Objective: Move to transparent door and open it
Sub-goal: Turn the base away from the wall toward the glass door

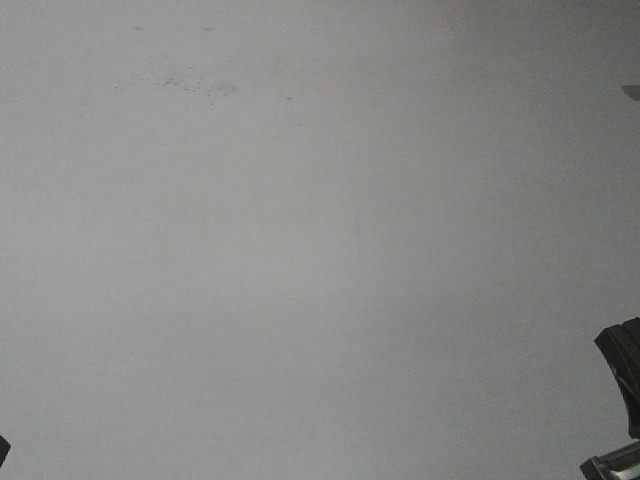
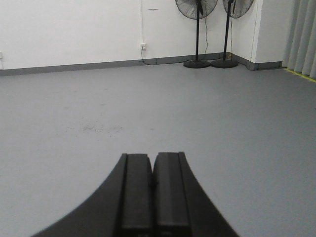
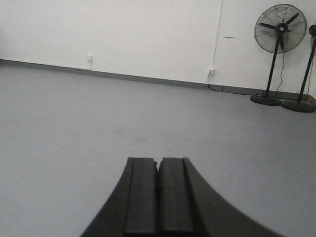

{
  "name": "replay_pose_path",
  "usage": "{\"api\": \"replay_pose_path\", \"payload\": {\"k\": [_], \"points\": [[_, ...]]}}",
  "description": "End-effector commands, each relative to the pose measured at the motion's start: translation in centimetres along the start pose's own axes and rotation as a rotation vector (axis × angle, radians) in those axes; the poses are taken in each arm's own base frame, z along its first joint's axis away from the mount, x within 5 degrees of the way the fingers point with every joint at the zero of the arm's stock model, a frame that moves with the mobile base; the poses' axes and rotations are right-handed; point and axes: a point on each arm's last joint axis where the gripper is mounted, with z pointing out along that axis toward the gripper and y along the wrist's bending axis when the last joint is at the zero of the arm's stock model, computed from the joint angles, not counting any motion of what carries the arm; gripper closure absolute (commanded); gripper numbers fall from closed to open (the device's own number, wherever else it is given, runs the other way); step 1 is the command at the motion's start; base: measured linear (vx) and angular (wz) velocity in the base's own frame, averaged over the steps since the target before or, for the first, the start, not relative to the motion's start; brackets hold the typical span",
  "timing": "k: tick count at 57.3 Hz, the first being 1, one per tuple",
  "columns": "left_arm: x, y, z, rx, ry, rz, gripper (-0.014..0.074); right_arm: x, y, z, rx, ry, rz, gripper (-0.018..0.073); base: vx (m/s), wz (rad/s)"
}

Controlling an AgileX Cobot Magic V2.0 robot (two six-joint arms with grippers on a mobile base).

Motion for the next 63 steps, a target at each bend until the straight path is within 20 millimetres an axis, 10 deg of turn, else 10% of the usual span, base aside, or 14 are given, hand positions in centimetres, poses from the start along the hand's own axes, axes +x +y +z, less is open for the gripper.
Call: {"api": "replay_pose_path", "payload": {"k": [1, 63], "points": [[-0.36, 0.04, -0.04, -0.003, -0.086, -0.007, 0.0594, -0.64, -0.11, 0.04, 0.014, -0.075, -0.012, 0.0565, 0.25, -0.13], [-0.36, 0.04, -0.04, -0.003, -0.086, -0.007, 0.0594, -0.64, -0.11, 0.04, 0.014, -0.075, -0.012, 0.0565, 0.35, 0.04]]}}
